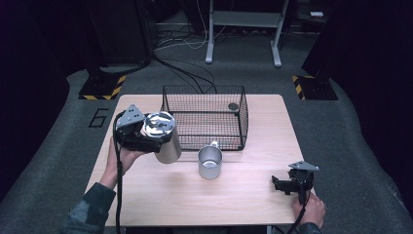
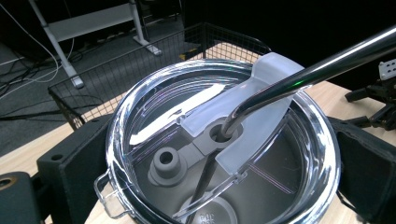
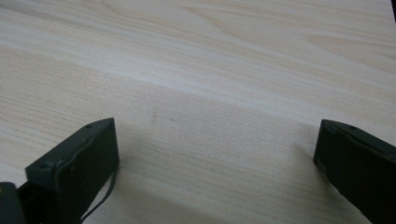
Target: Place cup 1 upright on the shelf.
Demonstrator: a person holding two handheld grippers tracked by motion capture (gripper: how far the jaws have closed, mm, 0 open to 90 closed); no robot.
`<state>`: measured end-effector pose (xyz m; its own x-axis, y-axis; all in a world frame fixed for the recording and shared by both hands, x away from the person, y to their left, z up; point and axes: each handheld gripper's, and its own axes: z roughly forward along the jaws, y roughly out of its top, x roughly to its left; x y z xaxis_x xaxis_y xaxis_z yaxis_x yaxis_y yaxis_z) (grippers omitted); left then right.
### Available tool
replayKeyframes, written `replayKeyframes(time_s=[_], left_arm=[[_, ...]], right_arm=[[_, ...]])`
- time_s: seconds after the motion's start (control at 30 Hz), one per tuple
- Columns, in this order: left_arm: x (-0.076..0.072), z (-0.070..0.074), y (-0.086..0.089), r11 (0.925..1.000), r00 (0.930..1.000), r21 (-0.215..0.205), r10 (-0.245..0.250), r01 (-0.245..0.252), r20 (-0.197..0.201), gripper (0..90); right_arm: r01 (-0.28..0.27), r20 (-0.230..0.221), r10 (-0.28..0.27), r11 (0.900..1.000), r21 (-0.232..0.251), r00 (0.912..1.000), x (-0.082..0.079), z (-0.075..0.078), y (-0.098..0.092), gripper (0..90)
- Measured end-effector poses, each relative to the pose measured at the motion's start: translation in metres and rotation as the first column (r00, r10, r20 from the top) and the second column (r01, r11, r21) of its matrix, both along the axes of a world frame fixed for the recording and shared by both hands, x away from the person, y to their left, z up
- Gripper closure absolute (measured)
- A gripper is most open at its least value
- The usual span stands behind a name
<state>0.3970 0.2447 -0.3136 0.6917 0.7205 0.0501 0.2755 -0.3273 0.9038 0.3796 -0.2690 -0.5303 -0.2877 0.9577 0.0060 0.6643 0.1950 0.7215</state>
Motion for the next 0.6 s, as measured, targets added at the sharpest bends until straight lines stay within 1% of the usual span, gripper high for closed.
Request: replayKeyframes(time_s=[0.07,0.23,0.33,0.4,0.43,0.5,0.6], left_arm=[[0.003,0.004,-0.003,1.0000,1.0000,0.001,-0.006,0.006,0.002,4.0],[0.008,0.008,-0.009,0.9999,0.9999,0.001,-0.012,0.012,0.007,4.0],[0.011,0.011,-0.012,0.9999,0.9998,0.008,-0.015,0.015,0.012,4.0],[0.013,0.013,-0.015,0.9999,0.9999,0.002,-0.015,0.015,0.008,4.0],[0.016,0.015,-0.016,0.9998,0.9998,0.004,-0.019,0.019,0.010,4.0],[0.018,0.017,-0.019,0.9999,0.9998,-0.006,-0.012,0.012,0.015,4.0],[0.022,0.020,-0.021,0.9999,0.9998,-0.003,-0.012,0.012,0.017,4.0]], right_arm=[[0.000,0.002,0.000,1.000,0.001,1.0000,0.000,0.000,0.000,0.0],[0.001,0.001,-0.001,1.000,0.000,1.0000,0.000,0.000,0.000,0.0],[0.000,0.000,0.000,1.000,0.000,1.0000,0.000,0.000,0.000,0.0],[0.000,0.002,0.000,1.000,0.002,1.0000,0.000,0.000,0.000,0.0],[0.000,0.000,0.000,1.000,0.000,1.0000,0.000,0.000,0.000,0.0],[0.000,0.001,0.000,1.000,0.000,1.0000,0.000,0.000,0.000,0.0],[-0.001,-0.001,0.001,1.000,0.000,1.0000,0.000,0.000,0.000,0.0]])
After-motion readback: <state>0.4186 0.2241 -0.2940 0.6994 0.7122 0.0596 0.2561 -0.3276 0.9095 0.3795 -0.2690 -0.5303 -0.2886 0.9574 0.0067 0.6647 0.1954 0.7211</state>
